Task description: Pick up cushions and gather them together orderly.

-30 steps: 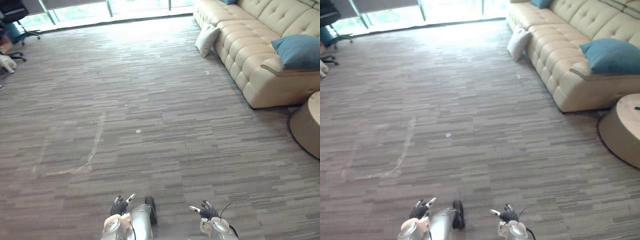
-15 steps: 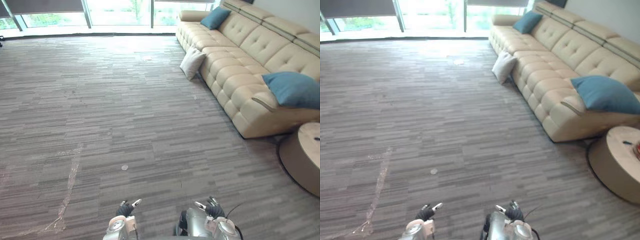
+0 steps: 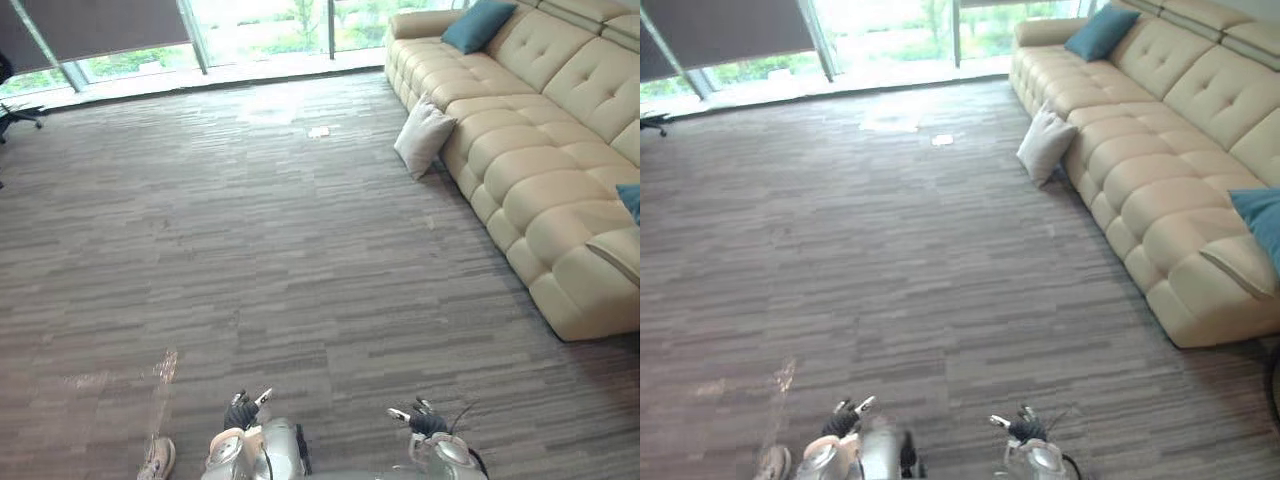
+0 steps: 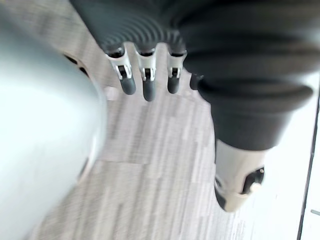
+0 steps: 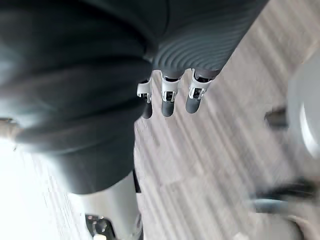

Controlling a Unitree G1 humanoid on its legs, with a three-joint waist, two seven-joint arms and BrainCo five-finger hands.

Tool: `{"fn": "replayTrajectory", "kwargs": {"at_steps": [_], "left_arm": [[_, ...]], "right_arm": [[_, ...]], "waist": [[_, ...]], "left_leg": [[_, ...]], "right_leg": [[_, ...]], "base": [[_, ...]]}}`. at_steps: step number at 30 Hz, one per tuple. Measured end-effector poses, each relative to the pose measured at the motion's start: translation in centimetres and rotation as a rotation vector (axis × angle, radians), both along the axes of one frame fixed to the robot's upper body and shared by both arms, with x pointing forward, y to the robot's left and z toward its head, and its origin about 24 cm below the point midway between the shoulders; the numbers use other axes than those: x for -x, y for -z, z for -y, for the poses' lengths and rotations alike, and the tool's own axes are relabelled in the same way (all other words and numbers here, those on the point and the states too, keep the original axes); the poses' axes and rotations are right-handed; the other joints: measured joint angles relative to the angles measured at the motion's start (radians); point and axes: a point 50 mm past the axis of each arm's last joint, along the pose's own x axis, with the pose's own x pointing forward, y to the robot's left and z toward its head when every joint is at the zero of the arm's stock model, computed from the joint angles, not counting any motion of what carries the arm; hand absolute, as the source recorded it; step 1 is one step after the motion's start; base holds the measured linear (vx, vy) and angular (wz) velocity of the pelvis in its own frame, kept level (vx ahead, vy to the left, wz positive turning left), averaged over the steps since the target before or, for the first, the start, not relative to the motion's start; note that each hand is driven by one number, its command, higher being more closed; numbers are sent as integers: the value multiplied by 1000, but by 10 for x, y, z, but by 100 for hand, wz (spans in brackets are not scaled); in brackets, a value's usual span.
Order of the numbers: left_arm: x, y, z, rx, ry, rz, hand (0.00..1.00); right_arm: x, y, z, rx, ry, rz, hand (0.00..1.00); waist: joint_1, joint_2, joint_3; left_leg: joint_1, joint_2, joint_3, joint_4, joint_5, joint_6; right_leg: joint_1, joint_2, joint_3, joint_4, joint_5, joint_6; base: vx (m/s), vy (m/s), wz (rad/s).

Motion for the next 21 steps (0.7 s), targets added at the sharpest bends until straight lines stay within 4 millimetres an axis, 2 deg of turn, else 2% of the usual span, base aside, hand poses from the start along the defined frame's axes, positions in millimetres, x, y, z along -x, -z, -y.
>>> {"fn": "replayTrajectory", "kwargs": {"at_steps": [1, 2, 3, 4, 5, 6, 7, 8, 9, 10, 12, 13, 14, 15, 16, 17, 18, 19, 21], "left_arm": [[2, 0, -5, -15, -2, -6, 0], [2, 0, -11, -32, 3, -12, 0], [2, 0, -12, -36, 3, -12, 0], [2, -1, -14, -39, 3, -12, 0], [1, -1, -16, -46, 12, -12, 0], [1, 0, -14, -43, 17, -17, 0], [0, 2, -11, -37, 34, -32, 0], [0, 3, -10, -35, 44, -39, 0], [-1, 4, -5, -25, 66, -48, 0], [-3, 5, 2, -9, 77, -48, 0], [-4, 5, 4, -4, 81, -52, 0], [-4, 6, 8, 5, 93, -64, 0], [-5, 7, 13, 16, 104, -69, 0], [-6, 7, 15, 22, 106, -68, 0], [-6, 8, 22, 41, 109, -71, 0], [-1, 11, 26, 53, 105, -87, 0], [0, 11, 28, 58, 121, -94, 0], [1, 12, 28, 61, 109, -95, 0], [-1, 11, 27, 56, 102, -91, 0]], "right_arm": [[3, 2, -2, -3, -9, -15, 0], [9, 5, -6, -15, -8, -33, 0], [13, 6, -7, -21, -6, -44, 0], [13, 6, -8, -24, -5, -46, 0], [18, 7, -9, -26, -2, -52, 0], [17, 7, -8, -23, -3, -47, 0], [12, 3, -6, -13, -14, -16, 0], [11, 2, -6, -11, -16, -7, 0], [8, -1, -3, 5, -26, 15, 0], [6, -3, 1, 18, -26, 37, 0], [2, -7, 2, 16, -14, 66, 0], [0, -9, 7, 24, -2, 80, 0], [0, -9, 11, 33, 7, 80, 0], [0, -9, 12, 35, 11, 79, 0], [0, -9, 17, 41, 32, 77, 0], [0, -9, 20, 51, 28, 74, 0], [0, -9, 25, 62, 24, 71, 0], [-4, -9, 30, 81, 11, 65, 0], [-7, -10, 35, 93, 6, 63, 0]], "waist": [[4, -19, -16], [0, -52, -48], [3, -66, -52], [6, -77, -55], [9, -93, -54], [7, -89, -53], [-2, -79, -44], [-8, -82, -45], [-25, -72, -41], [-26, -50, -39], [-30, -57, -34], [-42, -57, -29], [-54, -56, -29], [-58, -56, -29], [-72, -55, -30], [-87, -38, -27], [-91, -28, -30], [-74, 2, -33], [-80, 21, -19]], "left_leg": [[3, -25, 7, 12, 17, 41], [4, -50, 35, 38, -20, 84], [21, -59, 44, 81, -61, 105], [36, -70, 48, 85, -70, 115], [113, -101, 52, 63, -107, 122], [143, -105, 51, 49, -126, 117], [239, -126, 39, 10, -172, 101], [270, -135, 31, -5, -175, 105], [350, -138, 25, -55, -193, 114], [426, -132, 22, -121, -234, 97], [485, -141, 20, -154, -266, 93], [533, -136, 2, -165, -291, 90], [583, -132, -24, -186, -315, 97], [599, -131, -34, -196, -325, 96], [649, -133, -68, -237, -339, 91], [699, -133, -114, -250, -338, 86], [708, -121, -131, -244, -332, 80], [686, -87, -156, -151, -294, 23], [575, -83, -199, 119, -205, -5]], "right_leg": [[14, -21, 20, -10, 1, 1], [-4, -64, 46, 32, 49, 7], [-22, -86, 78, 113, 100, 58], [-30, -93, 89, 156, 117, 71], [-108, -108, 133, 396, 201, 116], [-154, -105, 151, 503, 255, 142], [-308, -96, 164, 832, 284, 168], [-346, -95, 162, 896, 272, 170], [-428, -79, 124, 969, 229, 144], [-516, -65, 65, 980, 180, 114], [-612, -66, 6, 930, 141, 102], [-665, -58, -64, 815, 119, 64], [-687, -48, -124, 666, 120, 46], [-693, -43, -135, 609, 130, 38], [-705, -22, -134, 422, 190, 25], [-699, 0, -115, 403, 286, -51], [-696, 9, -115, 429, 264, -73], [-688, 1, -130, 485, 207, -91], [-646, -1, -136, 502, 162, -84]], "base": [[886, 370, -48], [916, 405, -19], [754, 354, -3], [696, 352, -11], [513, 245, -9], [707, 300, -7], [554, 207, 4], [638, 202, 20], [495, 125, 13], [487, 120, 5], [441, 60, 5], [627, -16, 41], [531, -28, 52], [613, -97, 81], [697, -143, 96], [855, -170, 89], [772, -155, 41], [742, -171, 9], [718, -192, 20]]}}
